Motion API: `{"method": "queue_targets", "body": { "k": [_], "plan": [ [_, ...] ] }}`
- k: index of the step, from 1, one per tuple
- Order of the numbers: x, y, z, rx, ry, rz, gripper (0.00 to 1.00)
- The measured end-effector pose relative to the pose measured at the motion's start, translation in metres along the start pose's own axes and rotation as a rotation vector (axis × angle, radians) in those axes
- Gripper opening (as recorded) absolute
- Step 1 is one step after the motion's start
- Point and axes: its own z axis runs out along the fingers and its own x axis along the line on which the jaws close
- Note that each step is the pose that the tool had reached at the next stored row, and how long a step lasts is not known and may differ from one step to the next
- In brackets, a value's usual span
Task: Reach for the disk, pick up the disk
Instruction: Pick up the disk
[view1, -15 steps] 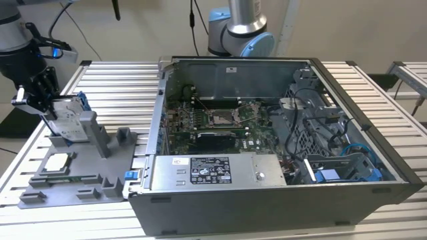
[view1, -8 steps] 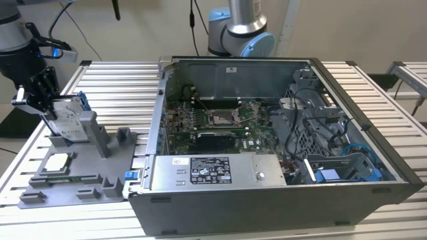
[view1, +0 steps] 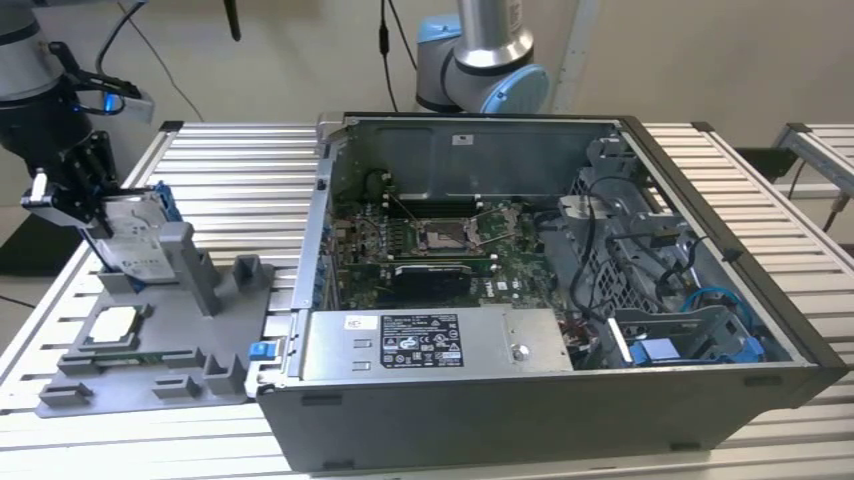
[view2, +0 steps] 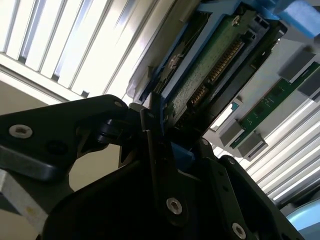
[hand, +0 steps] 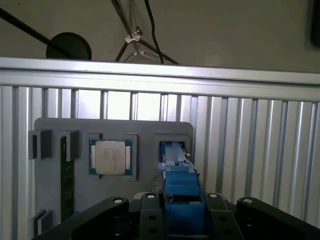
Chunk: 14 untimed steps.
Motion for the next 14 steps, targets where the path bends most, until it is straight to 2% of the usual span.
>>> {"method": "queue_targets", "body": {
  "k": [3,14],
  "plan": [
    [-0.0001,0.0,-0.0071,0.0004,-0.0002,0.0,0.0],
    [-0.0002,0.0004,-0.0407,0.0003,-0.0001,0.0,0.0]
  ]
}}
